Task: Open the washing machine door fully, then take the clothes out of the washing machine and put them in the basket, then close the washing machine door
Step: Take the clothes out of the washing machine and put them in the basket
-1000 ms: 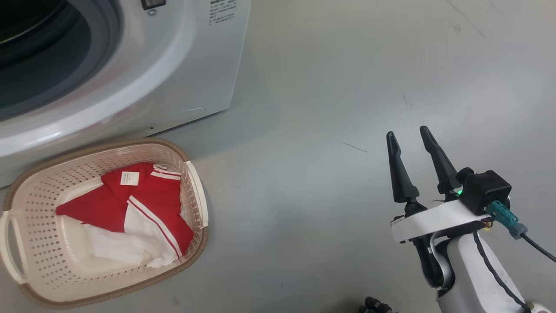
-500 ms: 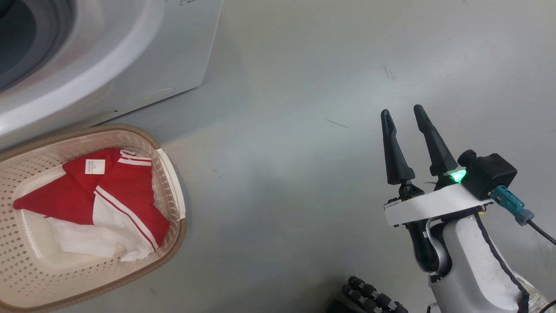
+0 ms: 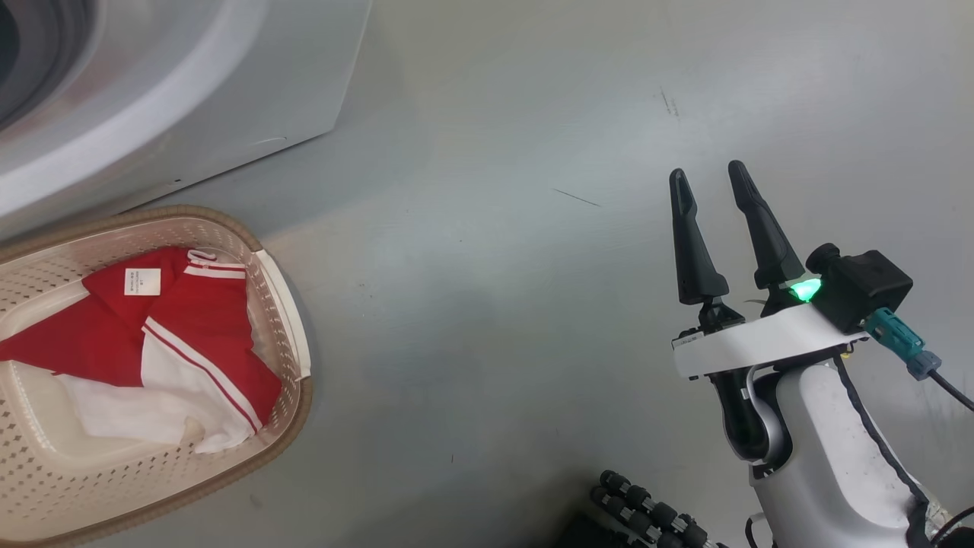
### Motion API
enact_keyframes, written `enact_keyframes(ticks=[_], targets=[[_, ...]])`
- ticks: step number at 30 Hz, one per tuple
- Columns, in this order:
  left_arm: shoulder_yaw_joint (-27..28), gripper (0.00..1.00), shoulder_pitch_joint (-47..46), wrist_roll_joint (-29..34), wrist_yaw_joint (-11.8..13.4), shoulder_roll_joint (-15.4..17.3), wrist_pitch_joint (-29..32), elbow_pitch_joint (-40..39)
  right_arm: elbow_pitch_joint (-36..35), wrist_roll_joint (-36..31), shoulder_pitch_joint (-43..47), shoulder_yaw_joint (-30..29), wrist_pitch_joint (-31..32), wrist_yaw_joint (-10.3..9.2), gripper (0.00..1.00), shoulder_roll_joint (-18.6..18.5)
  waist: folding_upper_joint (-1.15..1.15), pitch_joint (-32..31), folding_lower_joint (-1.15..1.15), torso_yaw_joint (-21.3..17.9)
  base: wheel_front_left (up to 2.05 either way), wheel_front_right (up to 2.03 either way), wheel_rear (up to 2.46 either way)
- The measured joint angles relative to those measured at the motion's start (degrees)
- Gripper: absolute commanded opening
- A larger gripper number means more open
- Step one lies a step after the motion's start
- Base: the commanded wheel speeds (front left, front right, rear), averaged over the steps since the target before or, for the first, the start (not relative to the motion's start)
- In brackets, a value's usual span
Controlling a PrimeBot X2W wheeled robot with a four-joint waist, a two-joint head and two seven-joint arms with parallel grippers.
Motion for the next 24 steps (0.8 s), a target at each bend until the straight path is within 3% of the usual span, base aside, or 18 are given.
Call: enact_keyframes(ticks=[12,24], targets=[[0.78,0.0,-0.22,-1.54,0.3,-2.66,-2.91,-1.1,0.07,-0.23,-0.7,-0.97,0.0,-0.9,1.0,-0.03,0.0,-0.26,0.0,0.97,0.0,0.0,0.0],[1.0,0.0,-0.2,-2.1,0.29,-5.35,-13.12,-5.2,0.22,-2.76,-0.87,-2.75,0.0,-0.91,1.0,-0.01,0.0,-1.85,0.0,3.85,0.0,0.0,0.0]])
